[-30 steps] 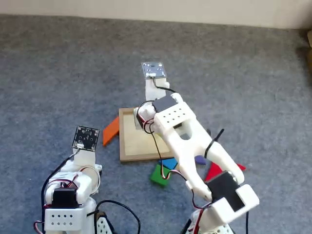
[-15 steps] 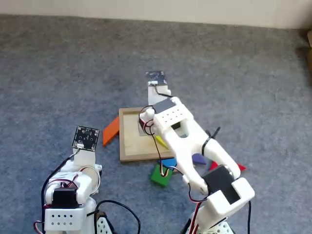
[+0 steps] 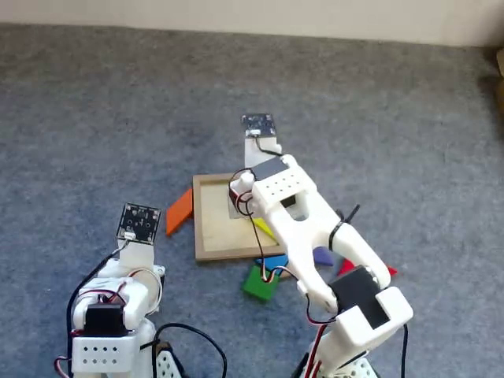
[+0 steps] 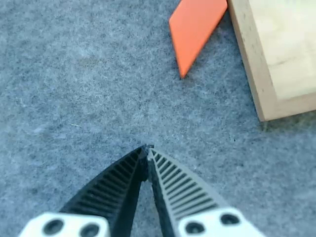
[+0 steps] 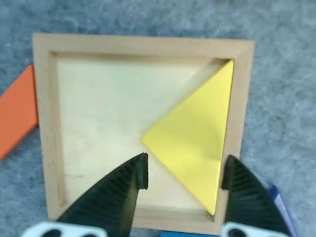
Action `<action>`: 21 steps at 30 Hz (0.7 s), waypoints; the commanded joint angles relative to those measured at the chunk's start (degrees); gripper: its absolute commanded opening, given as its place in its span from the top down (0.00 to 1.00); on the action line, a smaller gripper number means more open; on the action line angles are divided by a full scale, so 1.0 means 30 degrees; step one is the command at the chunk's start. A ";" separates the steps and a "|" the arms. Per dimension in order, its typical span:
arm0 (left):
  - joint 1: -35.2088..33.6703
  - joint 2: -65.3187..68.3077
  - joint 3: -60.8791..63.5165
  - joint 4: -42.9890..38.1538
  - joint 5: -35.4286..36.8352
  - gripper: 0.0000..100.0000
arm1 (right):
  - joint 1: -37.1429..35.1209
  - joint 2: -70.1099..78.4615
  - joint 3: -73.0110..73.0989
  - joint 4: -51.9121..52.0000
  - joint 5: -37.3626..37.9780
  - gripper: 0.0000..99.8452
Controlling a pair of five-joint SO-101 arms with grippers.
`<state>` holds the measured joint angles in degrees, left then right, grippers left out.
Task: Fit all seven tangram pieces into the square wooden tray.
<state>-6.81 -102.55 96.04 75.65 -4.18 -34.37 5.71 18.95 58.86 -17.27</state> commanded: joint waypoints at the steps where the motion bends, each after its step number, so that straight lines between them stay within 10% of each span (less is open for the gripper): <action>1: -0.0220 -0.0513 0.0396 0.0117 0.0059 0.99 | 0.0278 -0.0396 -0.0278 0.0366 0.0059 0.73; 21: -0.0220 -0.0513 0.0396 0.0117 0.0059 0.99 | 0.1070 -0.4117 0.1304 0.1685 0.3751 0.73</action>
<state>-6.81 -102.55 96.04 75.65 -4.18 -33.49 -0.62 22.02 63.78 -7.08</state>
